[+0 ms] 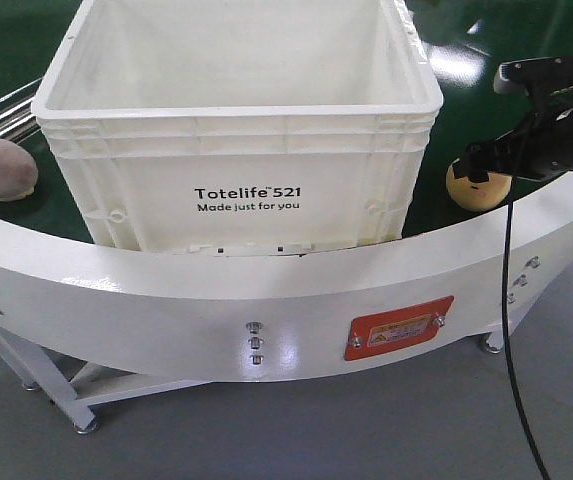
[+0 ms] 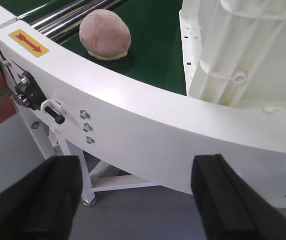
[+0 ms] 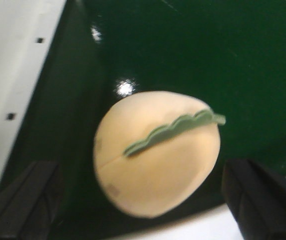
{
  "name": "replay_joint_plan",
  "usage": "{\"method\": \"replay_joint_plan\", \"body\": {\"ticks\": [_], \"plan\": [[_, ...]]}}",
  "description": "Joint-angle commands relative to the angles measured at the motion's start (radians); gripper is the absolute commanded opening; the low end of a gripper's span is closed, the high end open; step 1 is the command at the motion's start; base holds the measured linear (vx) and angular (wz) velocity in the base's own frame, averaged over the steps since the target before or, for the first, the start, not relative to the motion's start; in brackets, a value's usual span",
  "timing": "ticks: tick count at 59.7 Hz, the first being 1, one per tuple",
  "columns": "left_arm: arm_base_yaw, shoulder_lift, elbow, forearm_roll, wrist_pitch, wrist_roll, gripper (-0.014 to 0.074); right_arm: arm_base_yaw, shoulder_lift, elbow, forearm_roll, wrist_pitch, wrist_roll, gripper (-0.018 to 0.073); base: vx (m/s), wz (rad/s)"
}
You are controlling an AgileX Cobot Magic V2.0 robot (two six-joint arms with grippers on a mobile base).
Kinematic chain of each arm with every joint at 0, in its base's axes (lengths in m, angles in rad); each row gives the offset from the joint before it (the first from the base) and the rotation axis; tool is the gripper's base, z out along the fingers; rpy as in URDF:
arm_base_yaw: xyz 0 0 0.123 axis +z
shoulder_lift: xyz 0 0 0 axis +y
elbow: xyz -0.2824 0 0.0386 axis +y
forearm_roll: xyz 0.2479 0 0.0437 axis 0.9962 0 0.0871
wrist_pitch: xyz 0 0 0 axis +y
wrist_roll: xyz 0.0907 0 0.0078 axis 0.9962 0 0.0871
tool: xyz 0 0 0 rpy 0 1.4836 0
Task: Place moving items into box and shelve
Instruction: 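Grasp the yellow plush pear with the right gripper and lift it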
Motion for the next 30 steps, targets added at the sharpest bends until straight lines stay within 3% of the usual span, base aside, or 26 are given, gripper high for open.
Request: {"method": "replay_joint_plan", "body": {"ticks": [1, 9, 24, 30], "plan": [[0.0, 0.014, -0.032, 0.001, -0.07, -0.003, 0.058, -0.001, 0.017, -0.063, -0.032, -0.075, -0.012, 0.0677, 0.0, 0.0], [0.0, 0.014, -0.032, 0.001, -0.069, -0.003, 0.058, -0.001, 0.082, -0.081, -0.051, -0.097, -0.012, 0.0643, 0.0, 0.0], [0.0, 0.014, -0.032, 0.0, -0.06, -0.003, 0.058, -0.001, 0.085, -0.085, -0.047, -0.094, -0.005, 0.0396, 0.0, 0.0], [0.0, 0.014, -0.032, 0.0, -0.055, -0.003, 0.058, -0.001, 0.045, -0.103, -0.048, -0.089, -0.005, 0.0353, 0.0, 0.0]]}}
